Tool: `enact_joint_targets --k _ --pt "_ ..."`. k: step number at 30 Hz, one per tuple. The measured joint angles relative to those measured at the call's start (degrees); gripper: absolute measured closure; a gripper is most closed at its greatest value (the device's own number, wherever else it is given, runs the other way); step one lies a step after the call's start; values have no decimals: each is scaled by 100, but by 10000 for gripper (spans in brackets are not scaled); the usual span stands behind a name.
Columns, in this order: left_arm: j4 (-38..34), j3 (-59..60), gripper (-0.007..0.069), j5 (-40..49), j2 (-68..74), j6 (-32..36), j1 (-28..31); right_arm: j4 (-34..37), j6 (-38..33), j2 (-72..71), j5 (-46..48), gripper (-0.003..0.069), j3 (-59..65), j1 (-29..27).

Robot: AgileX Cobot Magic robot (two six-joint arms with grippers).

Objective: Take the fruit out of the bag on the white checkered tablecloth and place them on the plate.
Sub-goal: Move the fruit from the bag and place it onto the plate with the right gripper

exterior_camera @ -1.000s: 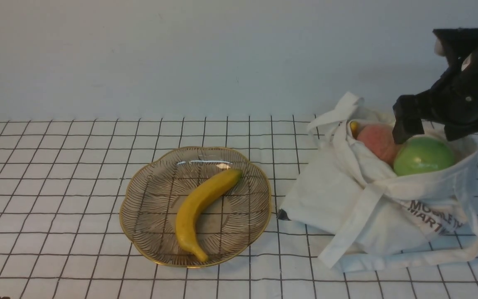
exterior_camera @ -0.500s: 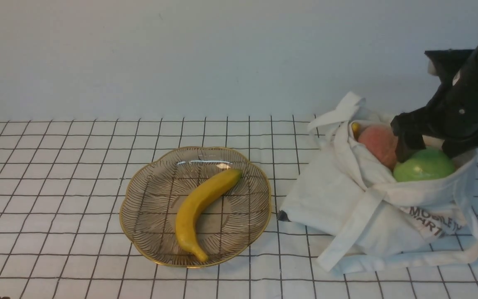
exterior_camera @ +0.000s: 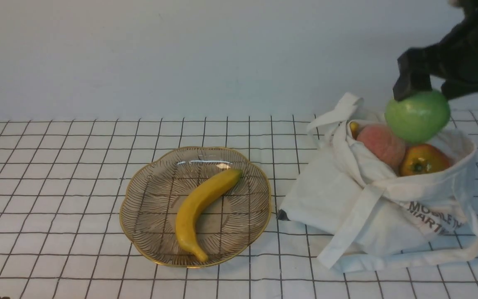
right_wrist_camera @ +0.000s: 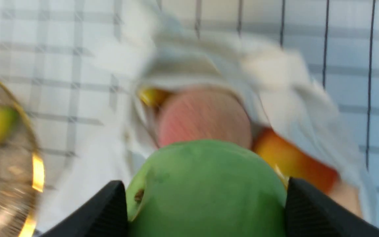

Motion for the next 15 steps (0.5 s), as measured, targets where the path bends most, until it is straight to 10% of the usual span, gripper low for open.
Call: enact_joint_targets --k 8,15 --pt "0 0 632 0 0 0 0 1708 -1324 64 -460 135 -198 996" --pt "0 0 632 0 0 0 0 1853 -1813 1097 -1143 137 -203 2224"
